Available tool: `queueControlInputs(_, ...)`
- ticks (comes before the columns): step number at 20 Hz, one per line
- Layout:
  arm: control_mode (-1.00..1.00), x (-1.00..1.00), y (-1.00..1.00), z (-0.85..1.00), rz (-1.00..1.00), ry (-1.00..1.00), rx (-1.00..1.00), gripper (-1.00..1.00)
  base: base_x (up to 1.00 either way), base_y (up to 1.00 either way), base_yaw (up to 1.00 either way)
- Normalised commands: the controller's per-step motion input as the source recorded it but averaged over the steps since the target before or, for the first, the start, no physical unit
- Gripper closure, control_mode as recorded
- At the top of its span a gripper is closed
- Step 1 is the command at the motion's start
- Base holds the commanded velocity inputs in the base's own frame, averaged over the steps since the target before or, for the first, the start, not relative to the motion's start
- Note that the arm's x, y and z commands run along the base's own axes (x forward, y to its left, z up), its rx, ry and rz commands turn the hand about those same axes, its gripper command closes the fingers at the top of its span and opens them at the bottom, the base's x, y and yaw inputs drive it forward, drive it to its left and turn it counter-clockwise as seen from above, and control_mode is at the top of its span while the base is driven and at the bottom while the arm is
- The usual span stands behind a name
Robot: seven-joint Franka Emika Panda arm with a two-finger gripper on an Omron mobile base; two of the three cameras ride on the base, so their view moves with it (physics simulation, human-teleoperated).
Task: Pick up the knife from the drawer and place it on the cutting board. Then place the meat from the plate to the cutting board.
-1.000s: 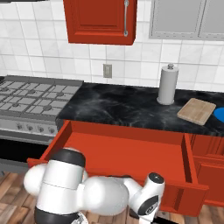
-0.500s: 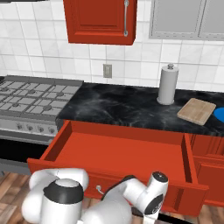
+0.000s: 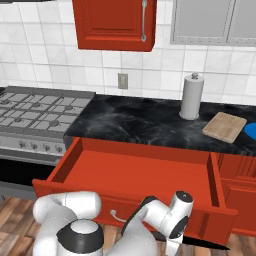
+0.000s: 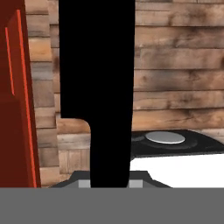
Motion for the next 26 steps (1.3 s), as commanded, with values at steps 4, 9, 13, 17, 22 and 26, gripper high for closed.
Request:
queueControlInputs(4,-1.00,0.37,0.00,-0.06,0.09,-0.01,0.03,1.00,0.00,0.00,0.00)
queueControlInputs(9,-1.00,0.50,0.00,-0.07,0.09,-0.02,0.03,1.00,0.00,0.00,0.00)
queueControlInputs(13,-1.00,0.58,-0.01,0.00,0.06,-0.11,0.00,1.00,0.00,0.00,0.00)
queueControlInputs(17,-1.00,0.67,-0.01,0.00,0.05,-0.10,0.00,1.00,0.00,0.00,0.00)
queueControlInputs(22,-1.00,0.72,-0.01,0.00,0.05,-0.06,0.00,1.00,0.00,0.00,0.00)
queueControlInputs(26,-1.00,0.93,0.00,-0.05,0.06,0.00,0.05,1.00,0.00,0.00,0.00)
